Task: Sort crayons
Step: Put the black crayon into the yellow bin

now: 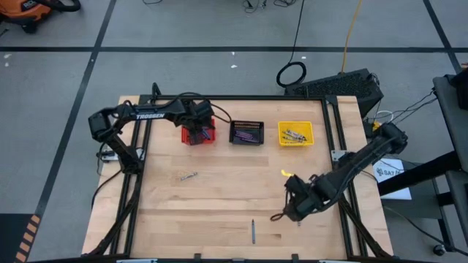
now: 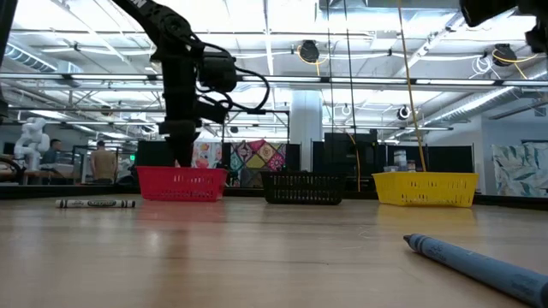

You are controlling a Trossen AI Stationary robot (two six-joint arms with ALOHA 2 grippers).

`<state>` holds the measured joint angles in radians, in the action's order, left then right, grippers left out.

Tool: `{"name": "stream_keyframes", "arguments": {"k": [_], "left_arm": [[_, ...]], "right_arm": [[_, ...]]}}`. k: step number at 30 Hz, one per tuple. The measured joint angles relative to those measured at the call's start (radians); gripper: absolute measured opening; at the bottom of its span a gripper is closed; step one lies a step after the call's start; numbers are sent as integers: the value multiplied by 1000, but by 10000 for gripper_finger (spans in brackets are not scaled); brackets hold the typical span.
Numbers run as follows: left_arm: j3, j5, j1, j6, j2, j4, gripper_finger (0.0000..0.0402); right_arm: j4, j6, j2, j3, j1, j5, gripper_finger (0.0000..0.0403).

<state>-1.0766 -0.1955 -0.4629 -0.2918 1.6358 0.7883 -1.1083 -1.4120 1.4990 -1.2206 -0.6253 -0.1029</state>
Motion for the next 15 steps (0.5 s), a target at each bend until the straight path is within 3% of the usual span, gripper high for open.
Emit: {"name": "stream_keyframes", "arguments": {"k": [4,9,15], "left_arm": [[-31,0,38,25,1,17,92],[-66,0,87,24,1,15,92],[-91,0,114,24,1,13,92]], "right_arm": [[58,55,48,0,2,5,125],[39,-220,84,0,2,56,125],[53,-438,109,0,-70,17,125]]}}
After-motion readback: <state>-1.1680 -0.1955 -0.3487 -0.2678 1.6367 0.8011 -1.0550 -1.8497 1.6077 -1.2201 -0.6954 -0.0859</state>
